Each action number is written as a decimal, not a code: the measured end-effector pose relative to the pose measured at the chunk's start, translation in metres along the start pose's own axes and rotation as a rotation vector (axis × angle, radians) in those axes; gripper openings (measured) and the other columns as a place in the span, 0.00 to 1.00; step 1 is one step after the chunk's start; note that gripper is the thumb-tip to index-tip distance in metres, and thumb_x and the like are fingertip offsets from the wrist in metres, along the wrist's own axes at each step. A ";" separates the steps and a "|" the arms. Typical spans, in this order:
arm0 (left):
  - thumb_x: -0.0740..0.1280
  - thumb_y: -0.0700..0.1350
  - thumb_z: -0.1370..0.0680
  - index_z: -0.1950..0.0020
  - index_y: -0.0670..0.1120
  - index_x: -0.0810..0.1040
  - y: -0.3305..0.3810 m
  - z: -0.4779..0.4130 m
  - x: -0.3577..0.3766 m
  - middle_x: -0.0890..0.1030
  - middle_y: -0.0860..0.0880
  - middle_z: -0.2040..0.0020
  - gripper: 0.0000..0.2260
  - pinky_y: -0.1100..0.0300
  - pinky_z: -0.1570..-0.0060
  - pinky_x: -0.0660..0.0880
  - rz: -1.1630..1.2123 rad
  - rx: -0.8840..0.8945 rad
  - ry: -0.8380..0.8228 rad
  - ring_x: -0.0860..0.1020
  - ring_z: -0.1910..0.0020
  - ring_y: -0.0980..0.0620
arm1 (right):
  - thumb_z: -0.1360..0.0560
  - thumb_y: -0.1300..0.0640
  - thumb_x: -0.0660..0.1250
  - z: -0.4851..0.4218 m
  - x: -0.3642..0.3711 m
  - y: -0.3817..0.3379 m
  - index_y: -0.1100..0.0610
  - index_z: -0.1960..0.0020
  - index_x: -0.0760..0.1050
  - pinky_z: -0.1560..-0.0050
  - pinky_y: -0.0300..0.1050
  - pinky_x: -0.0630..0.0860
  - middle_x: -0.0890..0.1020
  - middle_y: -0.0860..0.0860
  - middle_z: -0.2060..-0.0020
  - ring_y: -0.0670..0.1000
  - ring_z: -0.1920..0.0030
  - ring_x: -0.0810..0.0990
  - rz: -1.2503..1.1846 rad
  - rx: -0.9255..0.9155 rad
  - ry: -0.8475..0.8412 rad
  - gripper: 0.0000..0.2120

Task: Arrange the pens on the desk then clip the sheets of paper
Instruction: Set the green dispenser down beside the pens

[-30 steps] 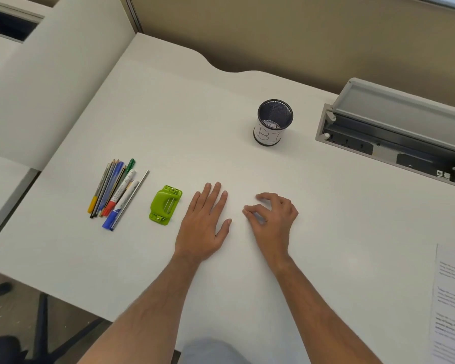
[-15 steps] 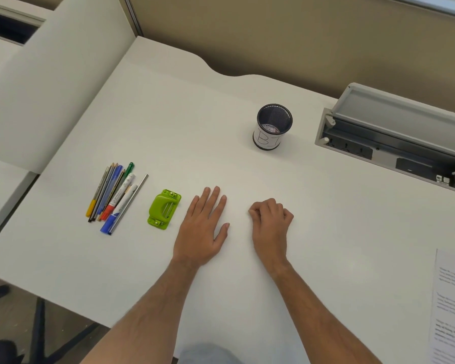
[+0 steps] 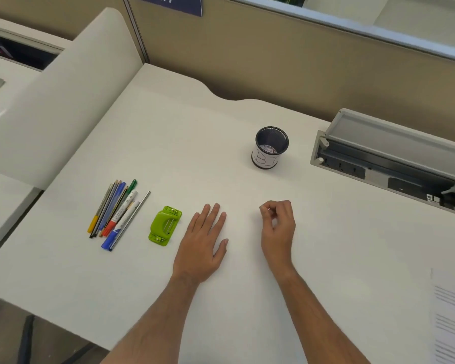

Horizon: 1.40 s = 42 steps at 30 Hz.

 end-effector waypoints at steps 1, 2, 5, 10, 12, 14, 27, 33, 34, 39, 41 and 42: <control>0.59 0.55 0.13 0.12 0.50 0.58 0.000 0.001 0.000 0.52 0.51 0.10 0.30 0.45 0.13 0.56 0.003 0.000 0.000 0.50 0.10 0.48 | 0.17 0.61 0.69 -0.012 -0.003 -0.010 0.50 0.51 0.79 0.49 0.61 0.79 0.76 0.44 0.53 0.49 0.54 0.79 -0.002 -0.025 0.025 0.07; 0.59 0.55 0.13 0.11 0.50 0.58 0.000 0.001 0.001 0.52 0.51 0.10 0.30 0.45 0.13 0.56 0.004 0.003 0.001 0.50 0.10 0.48 | 0.17 0.61 0.69 -0.026 -0.007 -0.020 0.52 0.50 0.79 0.49 0.62 0.79 0.76 0.45 0.53 0.49 0.54 0.79 0.003 -0.055 0.055 0.06; 0.59 0.55 0.13 0.11 0.50 0.58 0.000 0.001 0.000 0.51 0.51 0.10 0.30 0.45 0.14 0.57 0.013 0.014 0.012 0.50 0.10 0.48 | 0.17 0.61 0.69 -0.075 -0.016 -0.048 0.57 0.49 0.81 0.50 0.64 0.79 0.77 0.47 0.52 0.54 0.53 0.79 0.046 -0.122 0.140 0.03; 0.59 0.54 0.13 0.11 0.51 0.58 -0.001 0.002 0.002 0.52 0.52 0.10 0.30 0.45 0.14 0.57 0.034 0.015 0.022 0.51 0.10 0.48 | 0.18 0.60 0.71 -0.137 -0.016 -0.078 0.56 0.52 0.83 0.44 0.64 0.77 0.78 0.48 0.51 0.57 0.48 0.79 0.198 -0.130 0.154 0.04; 0.59 0.54 0.13 0.11 0.51 0.58 -0.001 0.002 0.003 0.52 0.52 0.10 0.30 0.45 0.14 0.57 0.038 0.015 0.024 0.51 0.10 0.48 | 0.19 0.60 0.71 -0.155 -0.012 -0.080 0.57 0.52 0.85 0.44 0.63 0.76 0.80 0.52 0.50 0.59 0.47 0.79 0.283 -0.106 0.133 0.04; 0.59 0.54 0.13 0.11 0.51 0.58 -0.002 0.002 0.004 0.52 0.52 0.10 0.30 0.46 0.15 0.56 0.040 0.014 0.021 0.51 0.10 0.49 | 0.19 0.59 0.72 -0.168 -0.006 -0.077 0.58 0.51 0.86 0.44 0.59 0.75 0.81 0.54 0.49 0.60 0.45 0.79 0.377 -0.059 0.086 0.05; 0.61 0.53 0.14 0.12 0.52 0.60 -0.001 0.001 -0.001 0.53 0.54 0.10 0.30 0.49 0.14 0.55 0.056 -0.008 0.018 0.51 0.11 0.51 | 0.20 0.57 0.75 -0.189 0.010 -0.063 0.55 0.53 0.88 0.42 0.60 0.78 0.82 0.50 0.52 0.57 0.47 0.81 0.531 0.028 -0.085 0.05; 0.61 0.53 0.14 0.12 0.52 0.60 0.000 0.001 -0.003 0.54 0.54 0.10 0.29 0.48 0.14 0.55 0.057 0.000 0.030 0.52 0.11 0.51 | 0.24 0.56 0.80 -0.185 0.006 -0.062 0.54 0.57 0.87 0.51 0.54 0.80 0.80 0.47 0.57 0.54 0.52 0.81 0.463 0.040 -0.072 0.04; 0.61 0.53 0.14 0.12 0.52 0.60 0.000 0.001 -0.003 0.53 0.54 0.10 0.29 0.48 0.14 0.55 0.061 0.002 0.029 0.52 0.11 0.51 | 0.24 0.57 0.79 -0.184 0.005 -0.063 0.54 0.57 0.87 0.52 0.53 0.79 0.81 0.47 0.57 0.55 0.52 0.81 0.424 0.041 -0.065 0.04; 0.60 0.54 0.14 0.12 0.52 0.60 0.000 0.001 0.000 0.53 0.54 0.10 0.29 0.48 0.14 0.54 0.046 0.011 0.018 0.52 0.11 0.51 | 0.29 0.53 0.82 -0.163 -0.017 -0.063 0.52 0.61 0.85 0.62 0.40 0.70 0.81 0.48 0.62 0.46 0.60 0.79 0.233 0.073 0.012 0.08; 0.61 0.53 0.14 0.12 0.51 0.61 0.001 0.002 -0.001 0.54 0.53 0.10 0.29 0.48 0.14 0.55 0.036 0.018 0.023 0.52 0.11 0.50 | 0.30 0.54 0.84 -0.151 -0.027 -0.067 0.53 0.62 0.85 0.63 0.31 0.70 0.83 0.50 0.62 0.40 0.64 0.77 0.109 0.090 0.024 0.09; 0.61 0.53 0.14 0.12 0.51 0.61 0.002 0.002 -0.005 0.54 0.53 0.10 0.29 0.48 0.14 0.55 0.042 0.016 0.010 0.52 0.11 0.50 | 0.30 0.55 0.84 -0.146 -0.032 -0.070 0.54 0.60 0.86 0.61 0.30 0.71 0.84 0.50 0.61 0.39 0.65 0.77 0.029 0.104 0.025 0.08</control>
Point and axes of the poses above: each hand's wrist, its own z-axis away from the middle knuckle, its own x-axis out of the palm, y = z × x, the point moved 10 cm from there along -z, towards the middle knuckle
